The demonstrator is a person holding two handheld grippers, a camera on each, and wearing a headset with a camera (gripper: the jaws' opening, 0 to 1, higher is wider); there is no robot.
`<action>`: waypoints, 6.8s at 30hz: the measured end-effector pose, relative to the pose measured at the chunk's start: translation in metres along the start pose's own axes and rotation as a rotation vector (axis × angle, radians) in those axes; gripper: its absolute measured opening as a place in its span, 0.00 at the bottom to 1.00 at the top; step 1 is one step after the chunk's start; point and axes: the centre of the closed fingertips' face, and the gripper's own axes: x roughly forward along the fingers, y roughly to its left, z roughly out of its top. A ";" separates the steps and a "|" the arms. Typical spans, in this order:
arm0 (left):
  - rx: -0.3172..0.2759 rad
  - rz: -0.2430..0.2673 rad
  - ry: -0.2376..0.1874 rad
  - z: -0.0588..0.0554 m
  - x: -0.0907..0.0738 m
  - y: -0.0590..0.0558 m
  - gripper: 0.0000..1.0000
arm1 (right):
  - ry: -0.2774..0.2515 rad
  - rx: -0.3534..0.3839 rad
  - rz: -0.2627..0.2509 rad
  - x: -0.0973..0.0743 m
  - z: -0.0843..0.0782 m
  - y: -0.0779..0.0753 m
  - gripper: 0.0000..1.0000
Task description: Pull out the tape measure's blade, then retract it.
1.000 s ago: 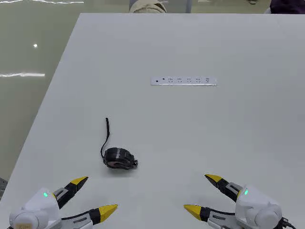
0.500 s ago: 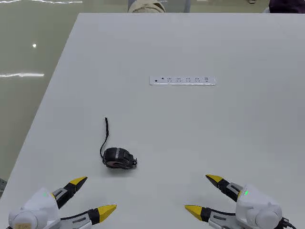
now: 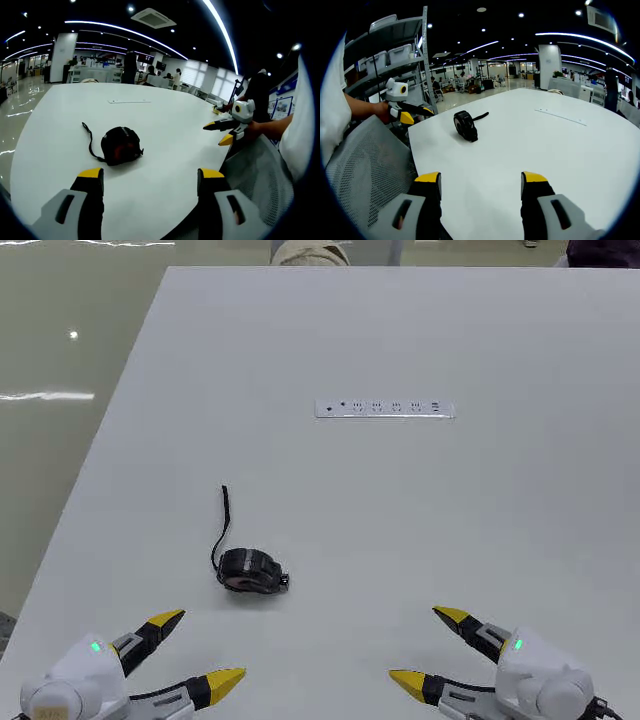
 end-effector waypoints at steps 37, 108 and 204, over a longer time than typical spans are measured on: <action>0.012 -0.007 0.049 -0.009 0.007 0.010 0.74 | 0.002 -0.013 0.068 0.017 0.000 0.001 0.63; 0.145 -0.115 0.201 -0.010 0.058 0.055 0.69 | -0.027 -0.040 0.295 0.102 0.004 0.000 0.59; 0.353 -0.317 0.338 -0.013 0.109 0.085 0.60 | -0.004 -0.032 0.452 0.179 0.009 0.002 0.56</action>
